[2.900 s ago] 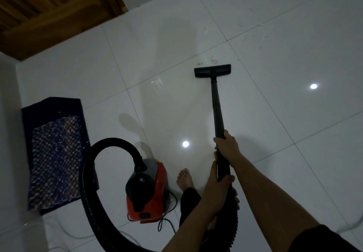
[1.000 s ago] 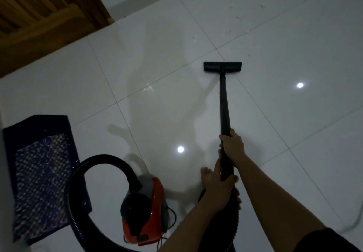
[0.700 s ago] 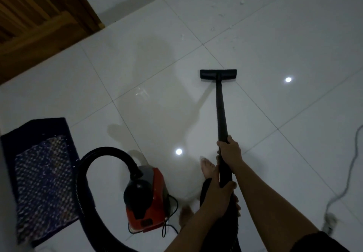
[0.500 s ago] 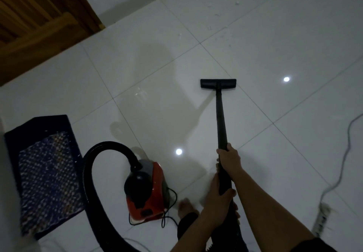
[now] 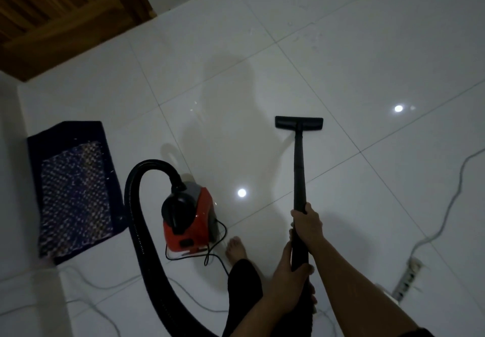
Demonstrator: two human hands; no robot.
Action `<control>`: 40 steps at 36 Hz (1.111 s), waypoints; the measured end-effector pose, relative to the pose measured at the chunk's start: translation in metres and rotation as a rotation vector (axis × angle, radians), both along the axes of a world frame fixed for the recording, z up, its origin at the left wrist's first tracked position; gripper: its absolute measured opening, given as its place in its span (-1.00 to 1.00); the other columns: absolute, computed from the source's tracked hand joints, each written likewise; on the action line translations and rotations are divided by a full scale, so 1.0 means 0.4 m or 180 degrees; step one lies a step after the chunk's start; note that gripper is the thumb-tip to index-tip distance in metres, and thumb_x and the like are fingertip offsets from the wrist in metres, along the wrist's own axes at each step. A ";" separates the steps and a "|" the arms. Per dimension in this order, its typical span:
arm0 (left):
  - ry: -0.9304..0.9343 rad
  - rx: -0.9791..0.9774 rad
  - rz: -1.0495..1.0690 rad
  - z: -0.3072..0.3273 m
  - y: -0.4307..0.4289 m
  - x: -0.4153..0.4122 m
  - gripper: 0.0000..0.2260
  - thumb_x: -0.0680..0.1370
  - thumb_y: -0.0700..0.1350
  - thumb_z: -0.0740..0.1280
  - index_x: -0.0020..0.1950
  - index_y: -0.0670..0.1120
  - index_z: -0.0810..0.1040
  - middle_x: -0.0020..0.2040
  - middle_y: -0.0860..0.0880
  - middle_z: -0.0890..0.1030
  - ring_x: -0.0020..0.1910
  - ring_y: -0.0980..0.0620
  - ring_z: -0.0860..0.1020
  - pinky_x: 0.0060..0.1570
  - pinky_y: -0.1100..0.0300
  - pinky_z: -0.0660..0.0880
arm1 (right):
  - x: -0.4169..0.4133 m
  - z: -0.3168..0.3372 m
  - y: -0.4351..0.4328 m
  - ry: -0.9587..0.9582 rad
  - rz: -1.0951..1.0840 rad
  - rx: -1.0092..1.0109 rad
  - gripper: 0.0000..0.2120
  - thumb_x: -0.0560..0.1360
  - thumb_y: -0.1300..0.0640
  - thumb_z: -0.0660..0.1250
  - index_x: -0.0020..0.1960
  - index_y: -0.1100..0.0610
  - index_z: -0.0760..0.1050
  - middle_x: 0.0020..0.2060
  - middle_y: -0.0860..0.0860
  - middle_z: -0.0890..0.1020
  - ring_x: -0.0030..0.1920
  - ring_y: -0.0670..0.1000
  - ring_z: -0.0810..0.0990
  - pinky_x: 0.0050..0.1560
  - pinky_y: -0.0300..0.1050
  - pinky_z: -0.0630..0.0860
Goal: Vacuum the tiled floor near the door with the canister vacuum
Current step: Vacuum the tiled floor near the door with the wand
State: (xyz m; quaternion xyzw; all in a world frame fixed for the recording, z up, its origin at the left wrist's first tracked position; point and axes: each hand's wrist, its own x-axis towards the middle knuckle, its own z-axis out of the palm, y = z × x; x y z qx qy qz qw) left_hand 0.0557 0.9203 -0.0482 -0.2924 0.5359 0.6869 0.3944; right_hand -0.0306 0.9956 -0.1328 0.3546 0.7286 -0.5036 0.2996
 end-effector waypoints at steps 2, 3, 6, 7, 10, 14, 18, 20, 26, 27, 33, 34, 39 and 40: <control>-0.0043 0.0025 0.0056 -0.002 0.013 0.007 -0.37 0.53 -0.25 0.26 0.53 0.07 0.10 -0.33 -0.14 0.50 -0.47 0.01 0.51 -0.44 0.16 0.48 | 0.007 -0.006 0.010 -0.0022 0.0005 -0.0043 -0.67 0.57 0.23 0.21 0.32 0.24 0.34 -0.22 0.18 0.50 -0.43 0.06 0.49 -0.49 -0.17 0.45; -0.0068 0.0058 0.0074 0.000 0.018 0.006 -0.34 0.50 -0.22 0.28 0.53 0.09 0.10 -0.33 -0.14 0.50 -0.45 0.00 0.50 -0.42 0.14 0.47 | 0.007 -0.010 0.015 -0.0027 -0.0001 -0.0072 -0.67 0.57 0.22 0.21 0.32 0.24 0.33 -0.23 0.18 0.49 -0.43 0.07 0.49 -0.48 -0.16 0.46; -0.0065 0.0083 0.0060 0.000 0.028 -0.002 -0.38 0.53 -0.23 0.26 0.51 0.12 0.12 -0.32 -0.15 0.46 -0.43 -0.01 0.50 -0.41 0.14 0.47 | -0.007 -0.017 0.026 -0.0040 0.0058 -0.0114 -0.68 0.57 0.23 0.22 0.31 0.25 0.33 -0.23 0.19 0.48 -0.42 0.08 0.49 -0.46 -0.14 0.47; -0.0067 0.0091 0.0048 0.000 0.031 -0.006 -0.41 0.56 -0.24 0.25 0.51 0.11 0.13 -0.32 -0.15 0.47 -0.43 0.00 0.50 -0.41 0.14 0.48 | -0.014 -0.019 0.029 -0.0048 0.0085 -0.0110 -0.69 0.58 0.24 0.22 0.30 0.25 0.33 -0.21 0.19 0.48 -0.42 0.07 0.49 -0.47 -0.15 0.46; -0.0099 0.0062 0.0057 -0.010 0.036 -0.032 -0.42 0.58 -0.25 0.23 0.52 0.10 0.11 -0.37 -0.13 0.50 -0.48 0.02 0.51 -0.43 0.15 0.49 | -0.047 -0.024 0.032 -0.0045 0.0157 -0.0110 -0.68 0.58 0.24 0.22 0.32 0.25 0.31 -0.20 0.21 0.48 -0.42 0.05 0.49 -0.49 -0.17 0.46; -0.0056 0.0076 0.0128 -0.021 0.031 -0.080 -0.41 0.59 -0.24 0.23 0.52 0.11 0.07 -0.34 -0.14 0.50 -0.51 0.05 0.51 -0.46 0.18 0.50 | -0.107 -0.035 0.023 -0.0079 0.0224 -0.0121 -0.66 0.59 0.24 0.22 0.34 0.25 0.29 -0.21 0.20 0.48 -0.42 0.04 0.49 -0.49 -0.17 0.47; -0.0085 0.0125 0.0177 -0.035 0.017 -0.154 -0.41 0.60 -0.26 0.22 0.52 0.11 0.06 -0.34 -0.16 0.48 -0.53 0.07 0.49 -0.51 0.21 0.49 | -0.182 -0.047 0.002 -0.0144 0.0176 -0.0146 -0.62 0.58 0.24 0.22 0.38 0.23 0.28 -0.23 0.19 0.49 -0.42 0.05 0.49 -0.47 -0.13 0.49; -0.0085 0.0083 0.0227 -0.039 0.003 -0.204 -0.40 0.59 -0.27 0.22 0.53 0.11 0.07 -0.35 -0.15 0.49 -0.54 0.07 0.50 -0.52 0.21 0.49 | -0.231 -0.054 -0.013 -0.0147 0.0102 -0.0179 -0.64 0.57 0.25 0.23 0.35 0.22 0.30 -0.28 0.18 0.48 -0.45 0.06 0.47 -0.47 -0.11 0.49; -0.0023 -0.0028 0.0124 -0.033 -0.067 -0.364 -0.47 0.61 -0.26 0.18 0.51 0.08 0.10 -0.30 -0.07 0.47 -0.59 0.16 0.49 -0.53 0.34 0.45 | -0.391 -0.076 -0.073 -0.0155 0.0054 -0.0237 -0.64 0.56 0.26 0.23 0.33 0.12 0.32 -0.34 0.16 0.46 -0.47 0.09 0.46 -0.47 -0.10 0.46; 0.0024 -0.0035 0.0085 -0.015 -0.083 -0.393 -0.54 0.63 -0.24 0.15 0.47 0.07 0.13 -0.28 0.01 0.41 -0.64 0.20 0.47 -0.58 0.45 0.37 | -0.417 -0.080 -0.082 -0.0169 0.0045 -0.0267 -0.62 0.56 0.26 0.24 0.36 0.14 0.32 -0.35 0.16 0.46 -0.47 0.09 0.46 -0.47 -0.10 0.46; -0.0005 -0.0088 0.0133 -0.055 -0.109 -0.510 -0.44 0.62 -0.25 0.19 0.55 0.03 0.04 -0.29 -0.06 0.50 -0.56 0.18 0.52 -0.52 0.36 0.45 | -0.554 -0.091 -0.127 -0.0188 0.0084 -0.0412 -0.58 0.56 0.27 0.24 0.40 0.19 0.28 -0.39 0.15 0.44 -0.51 0.07 0.44 -0.48 -0.11 0.45; 0.0054 -0.0154 0.0097 -0.068 -0.114 -0.524 -0.44 0.62 -0.25 0.18 0.55 0.00 0.03 -0.27 -0.05 0.51 -0.55 0.20 0.53 -0.51 0.38 0.44 | -0.573 -0.095 -0.133 -0.0188 0.0113 -0.0416 -0.58 0.55 0.27 0.23 0.40 0.19 0.28 -0.38 0.15 0.44 -0.50 0.07 0.44 -0.47 -0.11 0.45; 0.0142 0.0009 0.0313 -0.085 -0.119 -0.619 -0.43 0.61 -0.27 0.18 0.54 0.05 0.07 -0.25 -0.09 0.54 -0.54 0.15 0.53 -0.50 0.32 0.46 | -0.677 -0.101 -0.153 -0.0139 0.0316 -0.0371 -0.60 0.56 0.27 0.23 0.38 0.22 0.29 -0.35 0.15 0.45 -0.46 0.06 0.46 -0.48 -0.11 0.48; 0.0071 0.0038 0.0391 -0.094 -0.117 -0.638 -0.42 0.60 -0.28 0.19 0.54 0.06 0.07 -0.27 -0.12 0.53 -0.54 0.11 0.52 -0.51 0.29 0.47 | -0.700 -0.101 -0.156 -0.0126 0.0364 -0.0356 -0.60 0.56 0.27 0.24 0.38 0.22 0.28 -0.34 0.15 0.46 -0.45 0.06 0.46 -0.48 -0.11 0.48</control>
